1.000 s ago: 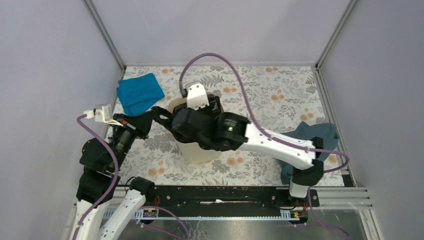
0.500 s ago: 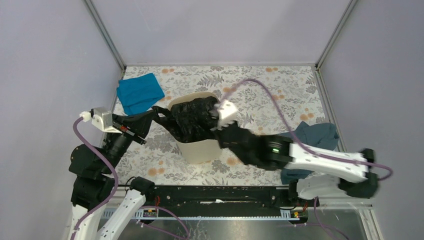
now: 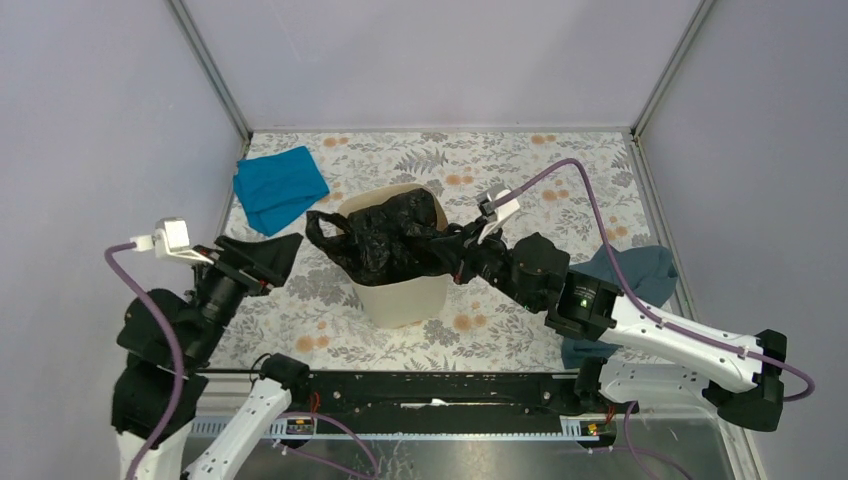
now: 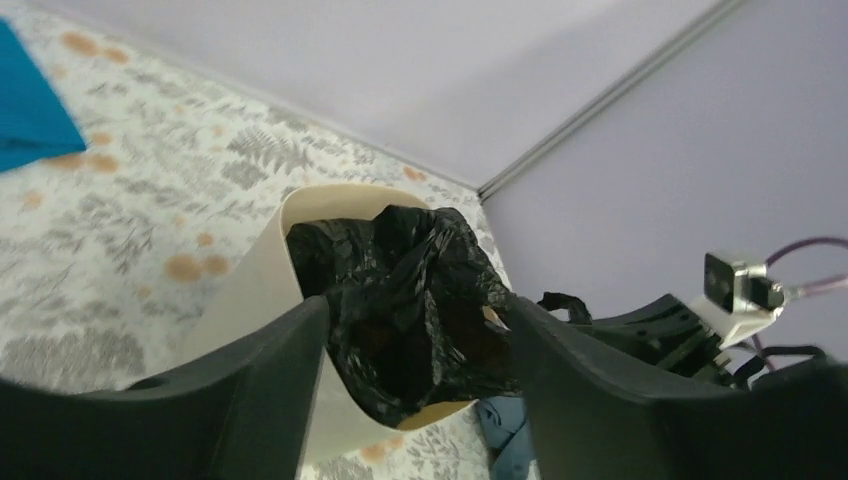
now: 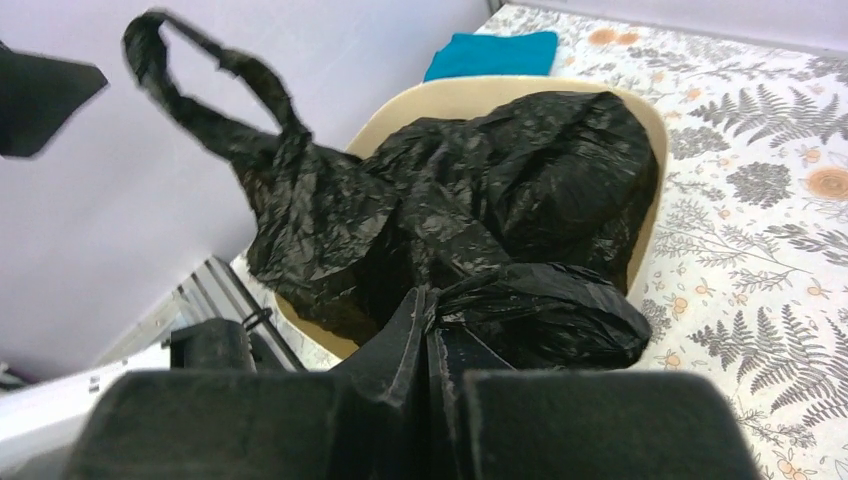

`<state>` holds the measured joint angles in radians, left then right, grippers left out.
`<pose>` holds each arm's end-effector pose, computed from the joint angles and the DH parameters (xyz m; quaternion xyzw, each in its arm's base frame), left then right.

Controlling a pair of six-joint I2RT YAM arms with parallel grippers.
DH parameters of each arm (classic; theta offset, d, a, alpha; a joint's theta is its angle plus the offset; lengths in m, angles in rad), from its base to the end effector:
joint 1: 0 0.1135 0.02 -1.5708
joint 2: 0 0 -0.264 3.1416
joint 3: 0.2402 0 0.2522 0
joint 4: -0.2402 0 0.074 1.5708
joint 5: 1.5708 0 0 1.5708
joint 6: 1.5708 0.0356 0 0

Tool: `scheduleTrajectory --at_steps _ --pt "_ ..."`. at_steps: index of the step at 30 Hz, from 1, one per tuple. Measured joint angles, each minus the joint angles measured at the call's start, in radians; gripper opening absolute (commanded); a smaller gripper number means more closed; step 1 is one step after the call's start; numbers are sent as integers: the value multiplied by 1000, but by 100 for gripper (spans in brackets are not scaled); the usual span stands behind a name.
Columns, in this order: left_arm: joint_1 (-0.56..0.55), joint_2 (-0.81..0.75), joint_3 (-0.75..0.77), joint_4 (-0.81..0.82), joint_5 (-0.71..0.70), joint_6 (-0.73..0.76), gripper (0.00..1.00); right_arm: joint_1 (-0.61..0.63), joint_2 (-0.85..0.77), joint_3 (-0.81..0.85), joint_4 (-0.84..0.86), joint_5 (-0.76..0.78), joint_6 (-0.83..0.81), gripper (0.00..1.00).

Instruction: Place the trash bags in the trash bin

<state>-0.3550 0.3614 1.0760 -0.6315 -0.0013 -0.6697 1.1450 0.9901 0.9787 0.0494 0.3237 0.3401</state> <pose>0.0263 -0.0097 0.4218 -0.1066 0.6687 -0.3604 0.6416 0.1047 0.2034 0.3955 -0.1613 0.6753 0.3984 0.5994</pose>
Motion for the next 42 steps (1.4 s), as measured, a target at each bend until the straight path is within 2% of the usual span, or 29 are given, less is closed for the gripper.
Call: scheduleTrajectory --at_steps 4,7,10,15,17,21,22,25,29,31,34,37,42 --pt "0 134 260 -262 -37 -120 92 0 22 0 -2 -47 -20 10" --pt "0 225 425 -430 -13 -180 93 0 21 0 6 -68 -35 14" --pt "0 283 476 -508 50 -215 96 0 18 0 8 -85 -51 16" --pt "0 411 451 -529 156 -217 98 0 0 0 7 -90 -65 16" --pt "0 479 451 -529 135 -182 88 0 -7 0 7 -90 -68 17" --pt "0 573 424 -484 22 -77 46 0 -24 -2 5 -90 -68 15" --pt "0 579 397 -455 -14 -51 31 0 -28 -3 4 -90 -67 15" --pt "0 567 286 -347 -109 38 10 0 -49 -22 9 -90 -67 15" --pt "1 537 150 -130 -136 144 0 0 -69 -55 16 -71 -68 7" --pt "5 528 82 29 -114 214 0 -1 -59 -60 24 -45 -71 0" --pt "19 540 26 253 -42 298 0 -26 7 -37 26 -5 -54 0" --pt "58 593 29 438 85 349 0 -105 96 5 7 -18 -12 1" --pt "134 627 2 554 277 362 0 -137 89 -10 -4 -68 24 4"
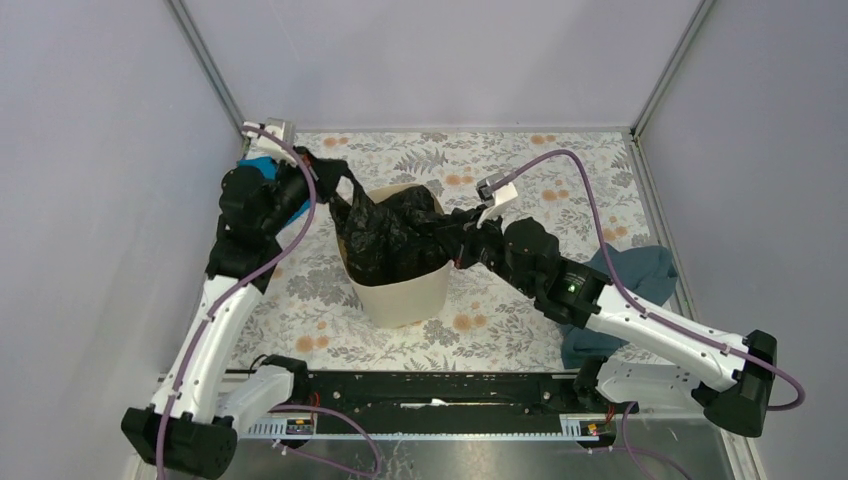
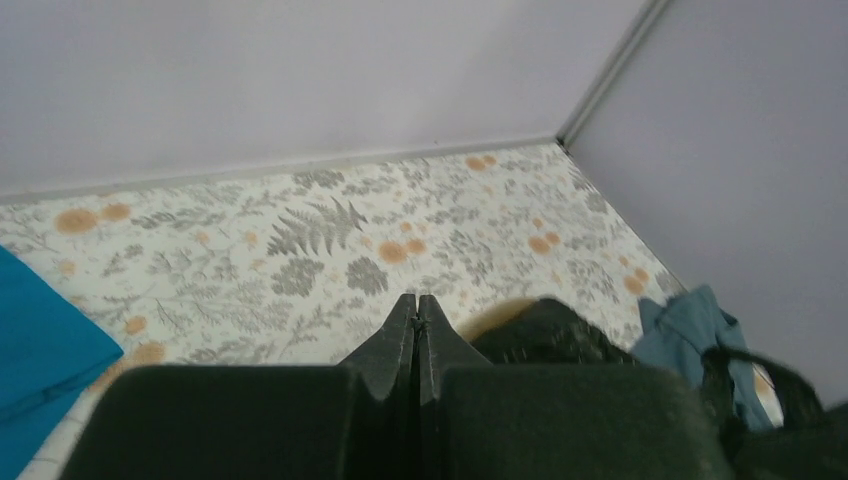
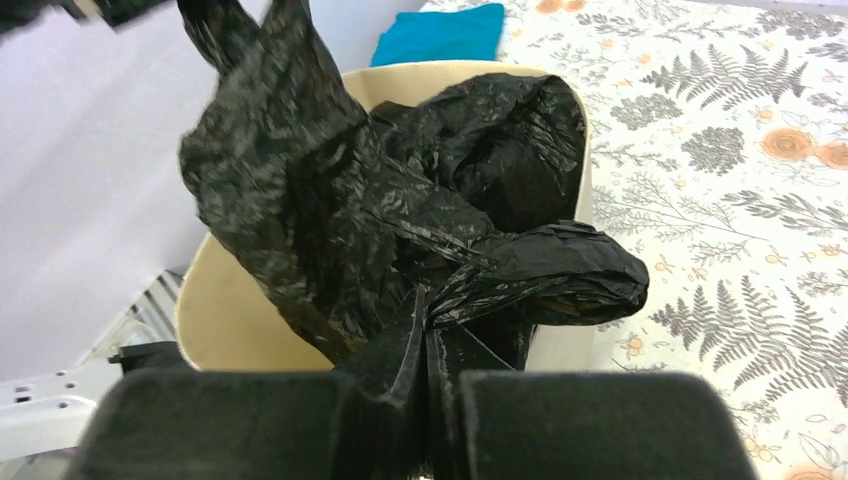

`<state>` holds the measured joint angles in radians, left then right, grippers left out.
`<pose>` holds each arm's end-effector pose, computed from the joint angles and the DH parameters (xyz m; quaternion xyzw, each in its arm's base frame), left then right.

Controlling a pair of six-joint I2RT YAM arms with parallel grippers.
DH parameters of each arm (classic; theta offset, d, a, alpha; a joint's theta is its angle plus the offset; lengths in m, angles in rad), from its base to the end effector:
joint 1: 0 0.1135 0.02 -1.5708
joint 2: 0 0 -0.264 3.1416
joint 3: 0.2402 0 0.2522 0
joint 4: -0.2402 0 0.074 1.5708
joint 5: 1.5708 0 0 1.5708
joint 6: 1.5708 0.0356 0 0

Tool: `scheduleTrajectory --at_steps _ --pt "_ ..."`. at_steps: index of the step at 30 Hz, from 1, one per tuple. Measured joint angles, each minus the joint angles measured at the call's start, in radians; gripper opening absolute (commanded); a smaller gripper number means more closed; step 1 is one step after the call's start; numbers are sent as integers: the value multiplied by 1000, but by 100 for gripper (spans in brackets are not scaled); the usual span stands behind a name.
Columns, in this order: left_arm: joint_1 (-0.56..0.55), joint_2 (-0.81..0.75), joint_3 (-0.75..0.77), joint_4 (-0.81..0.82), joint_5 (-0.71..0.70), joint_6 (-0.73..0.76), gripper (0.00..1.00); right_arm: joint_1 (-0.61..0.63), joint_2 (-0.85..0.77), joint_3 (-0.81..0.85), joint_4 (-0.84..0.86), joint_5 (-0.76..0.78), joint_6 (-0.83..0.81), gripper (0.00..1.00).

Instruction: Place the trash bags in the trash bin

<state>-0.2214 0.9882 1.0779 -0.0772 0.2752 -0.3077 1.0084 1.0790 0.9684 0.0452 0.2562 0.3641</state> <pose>0.2141 -0.0581 0.4170 0.0675 0.6996 -0.2773 0.6551 0.1429 0.2098 0.3717 -0.1463 0.7143 0.3575 0.5836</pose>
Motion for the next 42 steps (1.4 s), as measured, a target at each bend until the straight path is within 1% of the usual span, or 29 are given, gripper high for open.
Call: scheduleTrajectory --at_steps 1,2,3,5,6,7,9,11,13,15,16,18,20,22,24,26,30,33,34,37,39,42 --pt "16 -22 -27 4 39 -6 0 0 -12 -6 6 -18 8 4" --pt "28 -51 -53 -3 71 -14 8 0 -21 -11 13 -29 13 4" --pt "35 -78 -68 -14 93 -25 20 0 -32 -17 20 -43 20 5" --pt "45 -151 -89 -53 122 -74 48 0 -52 -26 32 -77 35 4" --pt "46 -183 -89 -72 126 -90 60 0 -54 -26 34 -83 36 5" --pt "45 -211 -82 -98 121 -108 66 0 -56 -26 40 -93 38 5" --pt "45 -248 -38 -208 81 -170 75 0 -56 -26 48 -105 40 5" --pt "45 -252 47 -348 21 -224 80 0 -56 -26 50 -118 40 5" --pt "46 -216 180 -533 -53 -288 85 0 -56 -26 51 -126 40 5" --pt "46 -171 298 -676 -90 -330 85 0 -56 -26 51 -132 40 5" --pt "46 -147 362 -753 -99 -354 81 0 -55 -26 51 -137 40 6" --pt "46 -124 435 -842 -95 -389 75 0 -54 -26 51 -143 40 6" --pt "47 -115 468 -895 -44 -431 72 0 -52 -26 52 -146 40 6" --pt "47 -119 471 -919 25 -473 72 0 -47 -26 54 -146 40 6" --pt "47 -116 471 -921 72 -510 73 0 -42 -26 57 -146 40 6" --pt "47 -109 470 -919 88 -532 73 0 -37 -26 60 -147 40 6" --pt "46 -107 420 -859 123 -577 73 0 -28 -26 67 -146 41 6" --pt "20 -92 363 -817 117 -604 69 0 -24 -27 75 -146 42 6" --pt "2 -80 351 -804 106 -610 67 0 -21 -27 77 -146 42 6" --pt "-107 -25 348 -775 16 -619 62 0 -9 -27 80 -146 45 6" --pt "-177 25 355 -761 -67 -617 59 0 -2 -27 80 -146 45 6" --pt "-224 76 356 -750 -159 -620 57 0 2 -28 80 -146 45 6"
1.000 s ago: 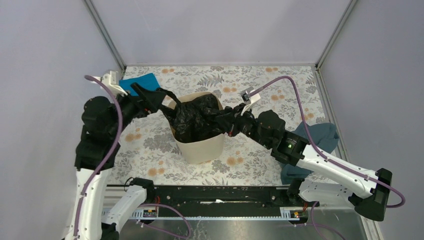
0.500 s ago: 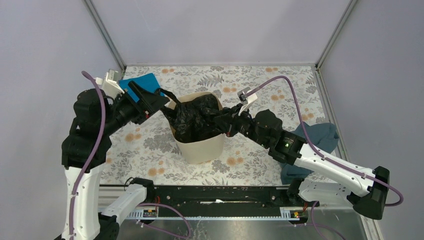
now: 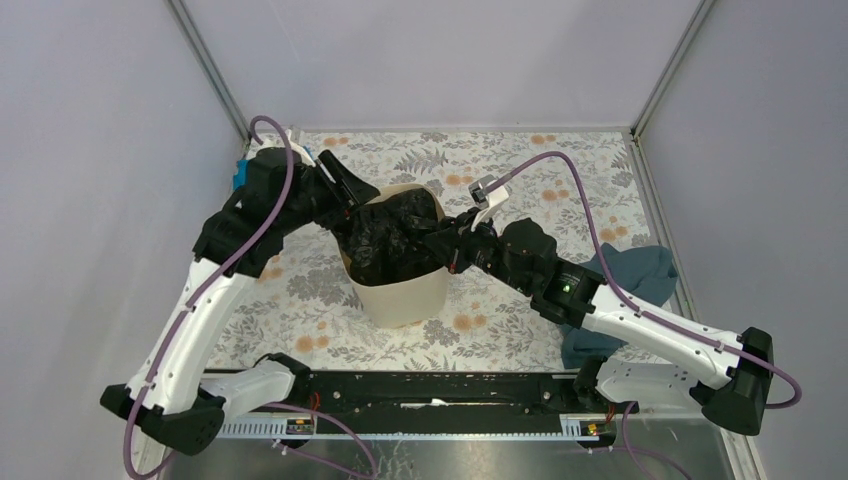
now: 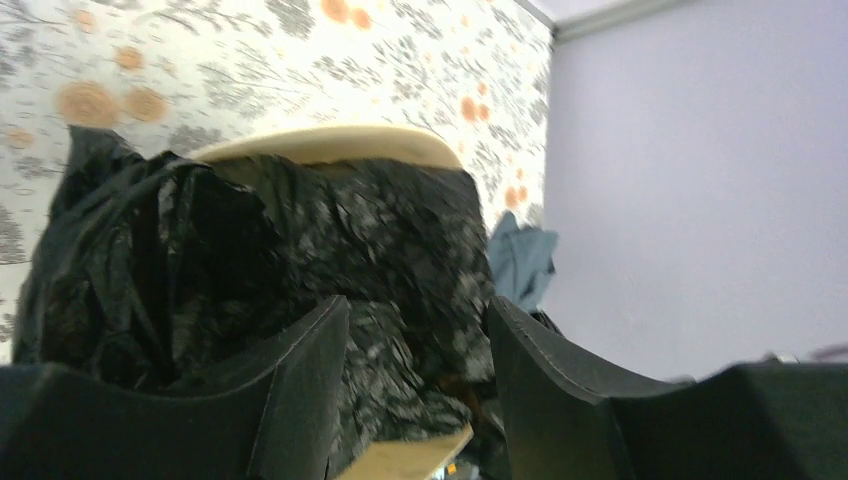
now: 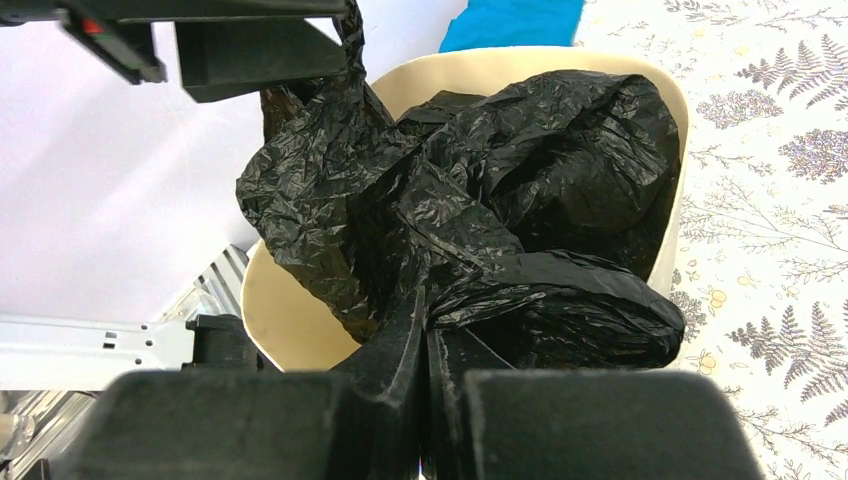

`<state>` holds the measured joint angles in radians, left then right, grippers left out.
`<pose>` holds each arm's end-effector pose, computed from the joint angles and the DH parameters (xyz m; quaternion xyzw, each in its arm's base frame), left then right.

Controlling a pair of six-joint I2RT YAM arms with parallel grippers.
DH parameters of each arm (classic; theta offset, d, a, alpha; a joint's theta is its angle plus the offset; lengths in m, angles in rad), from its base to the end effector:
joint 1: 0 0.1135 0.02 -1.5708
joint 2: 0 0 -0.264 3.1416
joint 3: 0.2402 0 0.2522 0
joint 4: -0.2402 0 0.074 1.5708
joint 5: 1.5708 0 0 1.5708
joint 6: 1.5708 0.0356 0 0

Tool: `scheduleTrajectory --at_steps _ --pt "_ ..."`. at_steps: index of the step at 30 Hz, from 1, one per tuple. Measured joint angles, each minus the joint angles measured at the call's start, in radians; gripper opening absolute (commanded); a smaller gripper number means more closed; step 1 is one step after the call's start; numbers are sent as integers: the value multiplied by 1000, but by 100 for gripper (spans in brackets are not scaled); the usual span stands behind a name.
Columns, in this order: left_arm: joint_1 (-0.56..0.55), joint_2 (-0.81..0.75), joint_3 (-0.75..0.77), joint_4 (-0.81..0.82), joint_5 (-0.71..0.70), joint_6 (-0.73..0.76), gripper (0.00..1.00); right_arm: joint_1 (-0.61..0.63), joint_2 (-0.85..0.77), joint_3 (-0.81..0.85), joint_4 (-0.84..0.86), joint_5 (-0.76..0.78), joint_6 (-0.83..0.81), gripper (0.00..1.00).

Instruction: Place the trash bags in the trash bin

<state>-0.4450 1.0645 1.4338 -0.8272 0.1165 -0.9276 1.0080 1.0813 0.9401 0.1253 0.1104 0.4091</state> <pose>0.1759 -0.0885 0.4404 -0.1727 0.8305 -0.3724 0.3766 0.1400 0.2146 0.3697 -0.1729 0.6914 0.4259 0.5574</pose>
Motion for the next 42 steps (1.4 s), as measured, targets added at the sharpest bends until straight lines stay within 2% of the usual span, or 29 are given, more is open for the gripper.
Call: scheduleTrajectory --at_steps 7,14,22,25,30,32,33,35,39,42 --pt "-13 10 4 -58 -225 -35 60 0 -1 -2 0 3 0 6" --pt "-13 -35 11 -120 -301 -123 64 0 0 -3 0 2 1 5" --pt "-13 21 12 -153 -351 -170 69 0 -1 -12 1 2 12 5" --pt "-13 27 -6 -128 -368 -172 60 0 -1 -16 0 2 15 5" --pt "-13 45 -51 -31 -368 -148 27 0 -5 -16 -1 3 16 6" --pt "-13 20 -110 59 -341 -103 15 0 -14 -16 -6 5 16 13" --pt "-13 -7 -153 103 -317 -74 13 0 -21 -16 -11 8 15 17" --pt "-13 -80 -235 182 -266 -31 4 0 -41 -16 -26 20 17 20" --pt "-14 -306 -381 303 -149 55 0 0 -74 -16 -58 39 29 20" --pt "-14 -482 -436 348 -52 114 0 0 -98 -16 -111 55 53 14"
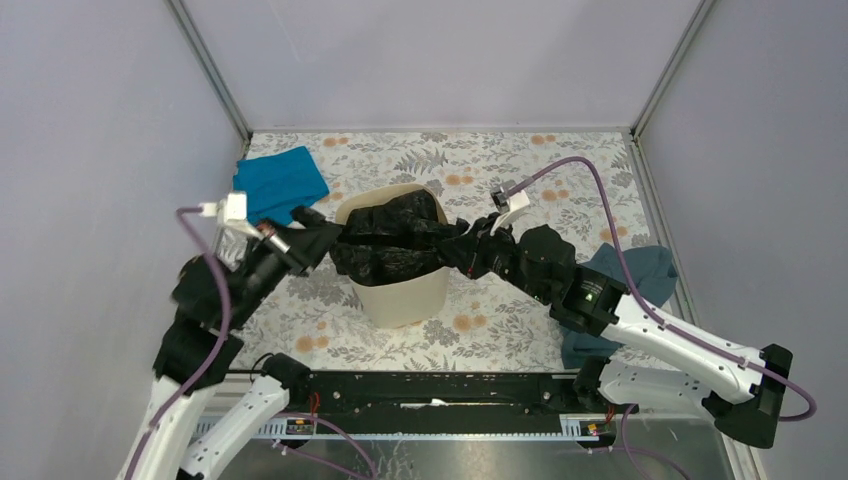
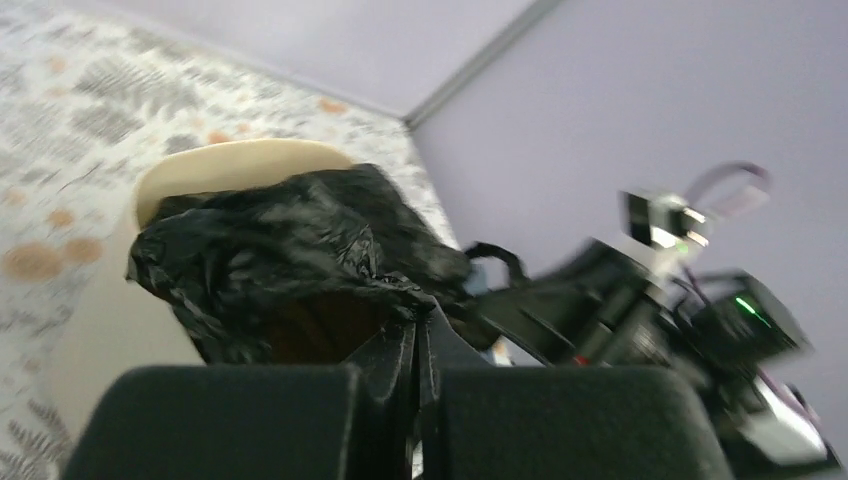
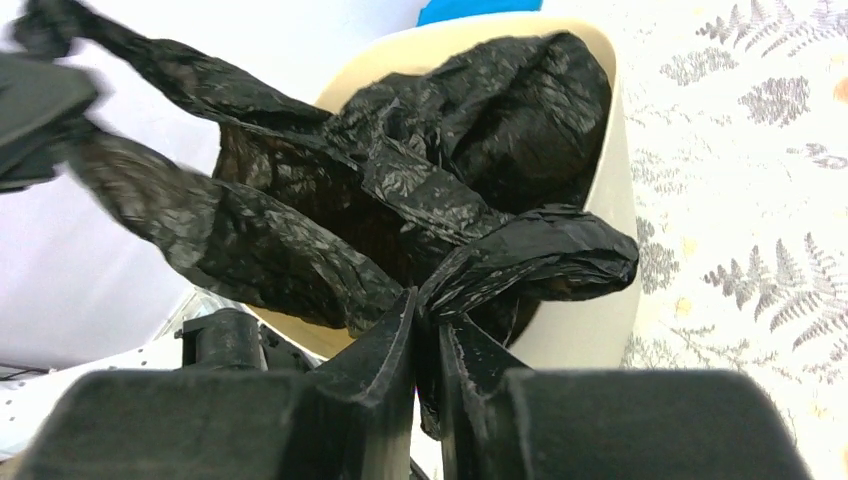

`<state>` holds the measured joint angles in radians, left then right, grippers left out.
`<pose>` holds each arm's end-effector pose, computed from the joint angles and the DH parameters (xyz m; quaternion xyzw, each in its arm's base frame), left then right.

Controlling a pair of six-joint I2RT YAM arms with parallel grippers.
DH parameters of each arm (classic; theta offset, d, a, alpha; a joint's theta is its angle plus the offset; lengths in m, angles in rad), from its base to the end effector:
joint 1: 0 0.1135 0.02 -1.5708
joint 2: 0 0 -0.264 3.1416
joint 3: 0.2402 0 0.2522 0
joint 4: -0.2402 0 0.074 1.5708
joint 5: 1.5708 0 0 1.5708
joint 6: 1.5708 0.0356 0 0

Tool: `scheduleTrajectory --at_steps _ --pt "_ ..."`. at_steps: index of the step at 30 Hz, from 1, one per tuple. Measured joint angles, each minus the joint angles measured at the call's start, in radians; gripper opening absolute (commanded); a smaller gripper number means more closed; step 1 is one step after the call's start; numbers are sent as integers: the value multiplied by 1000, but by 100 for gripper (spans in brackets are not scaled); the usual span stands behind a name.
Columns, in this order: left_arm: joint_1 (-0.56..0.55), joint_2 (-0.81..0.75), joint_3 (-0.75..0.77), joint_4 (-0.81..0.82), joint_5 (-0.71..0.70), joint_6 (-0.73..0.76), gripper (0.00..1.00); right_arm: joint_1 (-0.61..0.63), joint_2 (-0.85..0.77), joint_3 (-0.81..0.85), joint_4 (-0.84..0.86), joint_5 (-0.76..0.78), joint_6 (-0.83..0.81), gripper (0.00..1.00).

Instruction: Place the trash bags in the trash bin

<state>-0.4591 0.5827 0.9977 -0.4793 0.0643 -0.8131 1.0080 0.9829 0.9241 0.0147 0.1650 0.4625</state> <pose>0.0966 -0.0503 0.4054 -0.1067 0.7216 -0.4250 0.5360 0.1280 0.1920 0.3739 -0.1391 0.7088 0.4180 0.5509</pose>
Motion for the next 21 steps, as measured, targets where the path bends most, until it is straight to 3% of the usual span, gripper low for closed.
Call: scheduleTrajectory --at_steps 2,4,8,11,21 --pt "0 -98 -21 23 65 28 0 0 -14 0 -35 6 16 6" --pt "0 -175 -47 42 133 44 0 0 -29 0 -72 10 34 5" --pt "-1 -246 -135 42 268 47 0 0 -64 0 -139 10 64 8" --pt "-1 -249 -188 -47 336 54 0 0 -91 0 -188 14 80 12" --pt "-2 -306 -218 -320 322 61 0 0 -129 -70 -256 61 123 15"
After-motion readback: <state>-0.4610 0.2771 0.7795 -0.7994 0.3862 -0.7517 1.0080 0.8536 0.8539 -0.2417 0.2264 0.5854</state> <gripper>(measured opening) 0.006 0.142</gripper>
